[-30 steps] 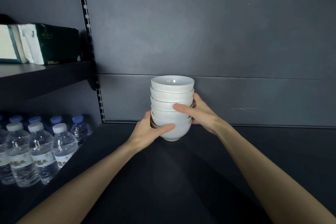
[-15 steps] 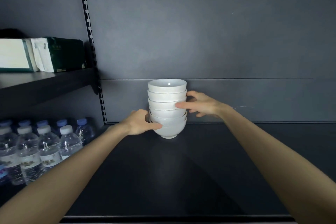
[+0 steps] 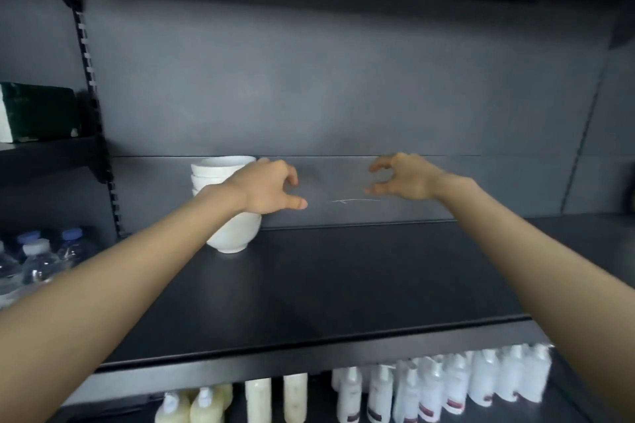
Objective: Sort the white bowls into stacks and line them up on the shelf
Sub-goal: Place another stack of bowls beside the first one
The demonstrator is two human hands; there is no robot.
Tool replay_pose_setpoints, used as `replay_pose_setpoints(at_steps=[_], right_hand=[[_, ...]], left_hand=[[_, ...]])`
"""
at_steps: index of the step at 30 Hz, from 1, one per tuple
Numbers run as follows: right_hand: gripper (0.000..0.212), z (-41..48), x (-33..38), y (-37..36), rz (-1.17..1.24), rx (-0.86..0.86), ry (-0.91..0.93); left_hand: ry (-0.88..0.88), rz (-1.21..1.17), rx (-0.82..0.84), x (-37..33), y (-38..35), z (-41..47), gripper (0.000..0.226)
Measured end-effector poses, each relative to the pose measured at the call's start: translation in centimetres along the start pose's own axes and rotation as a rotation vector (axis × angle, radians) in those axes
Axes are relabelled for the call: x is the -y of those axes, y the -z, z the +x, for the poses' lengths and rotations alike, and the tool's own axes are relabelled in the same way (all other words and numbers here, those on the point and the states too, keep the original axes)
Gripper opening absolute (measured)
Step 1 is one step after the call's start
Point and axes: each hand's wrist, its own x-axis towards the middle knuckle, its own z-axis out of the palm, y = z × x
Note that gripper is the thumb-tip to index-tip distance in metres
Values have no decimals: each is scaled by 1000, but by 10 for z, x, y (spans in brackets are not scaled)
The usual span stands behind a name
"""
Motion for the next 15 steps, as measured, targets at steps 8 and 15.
replay_pose_setpoints(at_steps=[8,15], right_hand=[[59,-112,-122,81,-156,-81,-168],[57,-191,-230,140,-221,-138,-337]], left_hand=[[-267,57,-34,-177,-6,9,60],[-480,21,-52,-322,-30,37,61]])
